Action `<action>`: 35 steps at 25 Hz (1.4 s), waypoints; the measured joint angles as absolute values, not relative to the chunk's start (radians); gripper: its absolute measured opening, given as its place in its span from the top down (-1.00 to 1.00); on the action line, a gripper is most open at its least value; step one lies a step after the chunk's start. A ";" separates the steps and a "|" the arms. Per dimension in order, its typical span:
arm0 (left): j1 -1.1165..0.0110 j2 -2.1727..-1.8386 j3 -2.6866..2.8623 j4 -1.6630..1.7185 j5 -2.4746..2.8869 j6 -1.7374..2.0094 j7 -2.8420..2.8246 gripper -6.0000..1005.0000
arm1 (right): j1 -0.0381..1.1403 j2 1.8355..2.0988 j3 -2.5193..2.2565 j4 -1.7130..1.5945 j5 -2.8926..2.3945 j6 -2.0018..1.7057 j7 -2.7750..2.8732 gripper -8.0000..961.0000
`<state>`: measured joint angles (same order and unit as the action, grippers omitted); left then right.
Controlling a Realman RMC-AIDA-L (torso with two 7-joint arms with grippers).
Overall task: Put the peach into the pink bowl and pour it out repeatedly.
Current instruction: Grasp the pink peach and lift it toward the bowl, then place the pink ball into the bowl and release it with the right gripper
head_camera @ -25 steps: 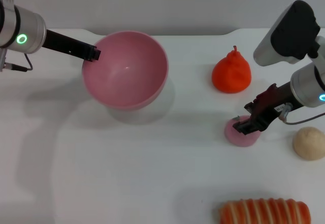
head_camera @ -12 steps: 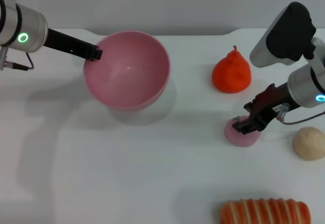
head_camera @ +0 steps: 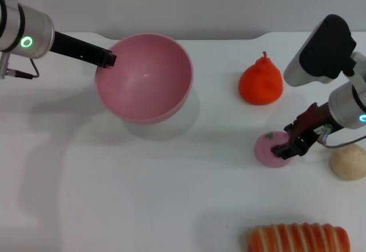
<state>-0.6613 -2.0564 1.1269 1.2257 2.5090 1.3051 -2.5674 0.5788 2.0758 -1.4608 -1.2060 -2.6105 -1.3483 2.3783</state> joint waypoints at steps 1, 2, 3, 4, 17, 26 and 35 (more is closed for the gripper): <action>-0.661 -2.057 1.127 1.226 2.508 1.305 -2.567 0.90 | 0.579 2.076 -1.463 -1.205 -2.611 -1.346 2.378 -0.20; -0.661 -2.057 1.127 1.226 2.507 1.305 -2.566 0.90 | 0.578 2.076 -1.465 -1.204 -2.611 -1.344 2.378 -0.20; -0.660 -2.057 1.127 1.226 2.506 1.305 -2.566 0.90 | 0.578 2.076 -1.468 -1.202 -2.611 -1.344 2.378 -0.20; -0.660 -2.057 1.127 1.226 2.506 1.305 -2.565 0.90 | 0.578 2.076 -1.473 -1.200 -2.611 -1.343 2.379 -0.20; -0.655 -2.057 1.127 1.226 2.493 1.310 -2.559 0.90 | 0.573 2.075 -1.518 -1.213 -2.610 -1.338 2.376 0.55; -0.655 -2.056 1.125 1.226 2.488 1.323 -2.559 0.90 | 0.491 2.072 -1.502 -1.494 -2.610 -1.389 2.423 0.88; -0.665 -2.057 1.149 1.226 2.445 1.346 -2.558 0.90 | 0.417 2.076 -1.419 -1.994 -2.599 -1.388 2.432 0.88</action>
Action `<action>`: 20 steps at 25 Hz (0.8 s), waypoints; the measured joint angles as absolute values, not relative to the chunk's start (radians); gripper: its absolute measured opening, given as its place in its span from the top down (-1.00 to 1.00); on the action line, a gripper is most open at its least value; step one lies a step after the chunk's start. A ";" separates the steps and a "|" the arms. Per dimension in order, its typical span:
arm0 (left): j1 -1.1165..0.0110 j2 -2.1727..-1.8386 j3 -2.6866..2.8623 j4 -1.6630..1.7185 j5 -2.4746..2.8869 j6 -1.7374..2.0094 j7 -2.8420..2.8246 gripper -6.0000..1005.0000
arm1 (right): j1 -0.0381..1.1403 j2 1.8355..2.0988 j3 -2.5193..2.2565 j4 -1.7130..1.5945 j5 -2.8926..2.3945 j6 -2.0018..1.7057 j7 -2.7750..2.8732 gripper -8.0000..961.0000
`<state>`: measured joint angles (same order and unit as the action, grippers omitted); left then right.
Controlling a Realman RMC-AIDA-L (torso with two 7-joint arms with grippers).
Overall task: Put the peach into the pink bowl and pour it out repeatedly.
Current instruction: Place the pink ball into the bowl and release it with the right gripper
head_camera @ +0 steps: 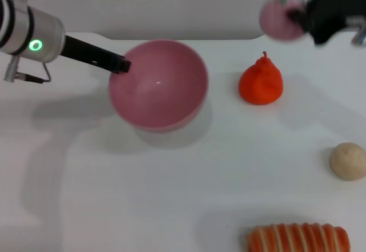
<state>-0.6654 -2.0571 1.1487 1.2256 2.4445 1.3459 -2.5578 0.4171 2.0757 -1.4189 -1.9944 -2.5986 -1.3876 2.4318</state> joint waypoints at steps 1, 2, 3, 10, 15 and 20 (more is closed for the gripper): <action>-0.666 -2.057 1.157 1.226 2.433 1.347 -2.557 0.90 | 0.417 2.076 -1.418 -2.020 -2.591 -1.379 2.432 0.87; -0.666 -2.057 1.163 1.226 2.423 1.348 -2.557 0.90 | 0.419 2.076 -1.419 -2.040 -2.576 -1.369 2.432 0.86; -0.666 -2.057 1.170 1.225 2.416 1.348 -2.557 0.90 | 0.424 2.075 -1.420 -2.047 -2.555 -1.358 2.431 0.85; -0.675 -2.057 1.192 1.222 2.386 1.343 -2.563 0.90 | 0.471 2.072 -1.492 -2.007 -2.489 -1.314 2.423 0.78; -0.681 -2.057 1.193 1.220 2.365 1.342 -2.562 0.90 | 0.496 2.072 -1.592 -1.920 -2.488 -1.276 2.383 0.73; -0.683 -2.057 1.195 1.219 2.347 1.341 -2.558 0.90 | 0.523 2.075 -1.655 -1.823 -2.486 -1.243 2.369 0.68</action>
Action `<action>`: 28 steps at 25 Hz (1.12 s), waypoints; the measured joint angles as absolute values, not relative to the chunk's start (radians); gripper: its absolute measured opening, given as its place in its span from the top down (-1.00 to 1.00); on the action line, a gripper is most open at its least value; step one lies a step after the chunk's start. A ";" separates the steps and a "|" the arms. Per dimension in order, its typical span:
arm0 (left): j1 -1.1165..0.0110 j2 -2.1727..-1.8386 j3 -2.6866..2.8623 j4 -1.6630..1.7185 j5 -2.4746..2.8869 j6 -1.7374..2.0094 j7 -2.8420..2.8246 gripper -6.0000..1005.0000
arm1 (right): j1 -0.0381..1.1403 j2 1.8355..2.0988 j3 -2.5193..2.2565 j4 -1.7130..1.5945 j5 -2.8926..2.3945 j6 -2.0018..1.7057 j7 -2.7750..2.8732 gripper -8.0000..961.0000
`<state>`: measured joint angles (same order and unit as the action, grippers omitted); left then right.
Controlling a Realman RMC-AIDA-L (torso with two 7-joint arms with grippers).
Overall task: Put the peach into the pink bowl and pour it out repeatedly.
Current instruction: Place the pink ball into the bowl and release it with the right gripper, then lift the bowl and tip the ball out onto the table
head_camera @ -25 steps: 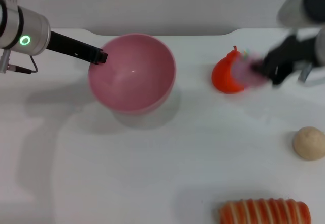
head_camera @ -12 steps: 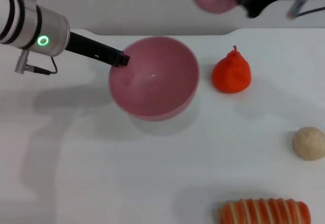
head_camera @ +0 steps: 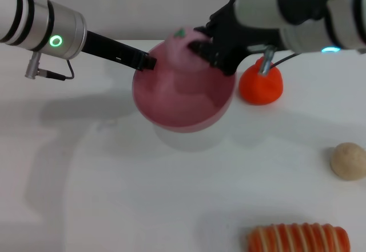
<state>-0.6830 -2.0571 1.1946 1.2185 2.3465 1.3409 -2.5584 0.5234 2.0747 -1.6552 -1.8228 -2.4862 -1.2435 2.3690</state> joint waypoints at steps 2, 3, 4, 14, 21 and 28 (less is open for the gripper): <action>-0.683 -2.057 1.195 1.217 2.344 1.341 -2.558 0.90 | 0.525 2.075 -1.673 -1.796 -2.486 -1.220 2.369 0.66; -0.683 -2.057 1.195 1.216 2.343 1.341 -2.558 0.90 | 0.526 2.075 -1.680 -1.787 -2.486 -1.209 2.369 0.65; -0.683 -2.057 1.196 1.216 2.343 1.341 -2.557 0.90 | 0.526 2.074 -1.685 -1.782 -2.486 -1.203 2.368 0.61; -0.665 -2.056 1.198 1.217 2.365 1.295 -2.554 0.90 | 0.487 2.075 -1.674 -1.810 -2.486 -1.145 2.367 0.18; -0.630 -2.057 1.249 1.272 2.446 1.147 -2.549 0.90 | 0.267 2.075 -1.590 -1.825 -2.356 -0.782 2.362 0.09; -0.527 -2.059 1.484 1.378 2.529 0.808 -2.552 0.90 | 0.172 2.070 -1.389 -1.619 -1.877 -0.664 2.196 0.09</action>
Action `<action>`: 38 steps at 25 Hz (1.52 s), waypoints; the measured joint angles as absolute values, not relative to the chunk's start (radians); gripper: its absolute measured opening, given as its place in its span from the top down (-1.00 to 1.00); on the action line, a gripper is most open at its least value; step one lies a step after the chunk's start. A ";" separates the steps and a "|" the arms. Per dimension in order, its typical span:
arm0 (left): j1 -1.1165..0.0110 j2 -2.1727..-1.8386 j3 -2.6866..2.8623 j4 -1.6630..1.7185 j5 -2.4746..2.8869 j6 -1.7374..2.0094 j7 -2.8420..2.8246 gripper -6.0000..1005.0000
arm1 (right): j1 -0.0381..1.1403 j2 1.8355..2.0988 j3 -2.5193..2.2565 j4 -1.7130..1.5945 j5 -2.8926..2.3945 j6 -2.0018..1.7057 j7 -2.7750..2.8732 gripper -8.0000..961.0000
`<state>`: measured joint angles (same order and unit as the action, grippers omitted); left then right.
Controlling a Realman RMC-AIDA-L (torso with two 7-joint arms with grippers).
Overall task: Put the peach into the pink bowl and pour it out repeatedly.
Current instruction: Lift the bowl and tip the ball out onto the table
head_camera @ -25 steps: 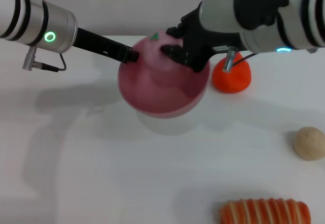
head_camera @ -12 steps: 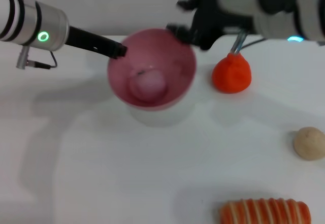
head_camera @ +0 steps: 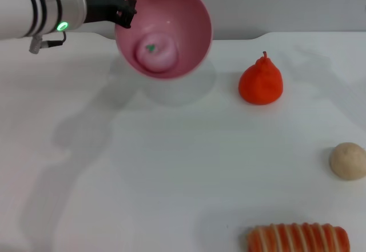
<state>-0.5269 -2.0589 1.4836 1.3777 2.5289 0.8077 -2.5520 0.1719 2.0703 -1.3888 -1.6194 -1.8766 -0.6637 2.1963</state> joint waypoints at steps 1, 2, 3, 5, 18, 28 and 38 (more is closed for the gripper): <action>-0.510 -2.059 1.518 1.386 2.546 0.754 -2.551 0.90 | 0.163 2.070 -1.366 -1.588 -1.808 -0.664 2.154 0.09; -0.493 -2.060 1.552 1.395 2.561 0.694 -2.549 0.90 | 0.154 2.070 -1.348 -1.560 -1.749 -0.666 2.116 0.09; -0.480 -2.060 1.574 1.399 2.570 0.652 -2.547 0.90 | 0.145 2.071 -1.334 -1.533 -1.697 -0.666 2.081 0.09; -0.442 -2.061 1.635 1.411 2.594 0.531 -2.544 0.90 | 0.132 2.071 -1.311 -1.483 -1.629 -0.665 2.033 0.09; -0.276 -2.069 1.933 1.352 2.697 -0.139 -2.330 0.90 | 0.100 2.074 -1.243 -1.392 -1.560 -0.749 1.993 0.09; -0.287 -2.071 2.080 1.243 2.691 -0.419 -2.166 0.90 | 0.111 2.074 -1.246 -1.390 -1.557 -0.770 1.992 0.10; -0.296 -2.072 2.096 1.227 2.688 -0.447 -2.161 0.90 | 0.135 2.074 -1.250 -1.365 -1.556 -0.782 1.984 0.10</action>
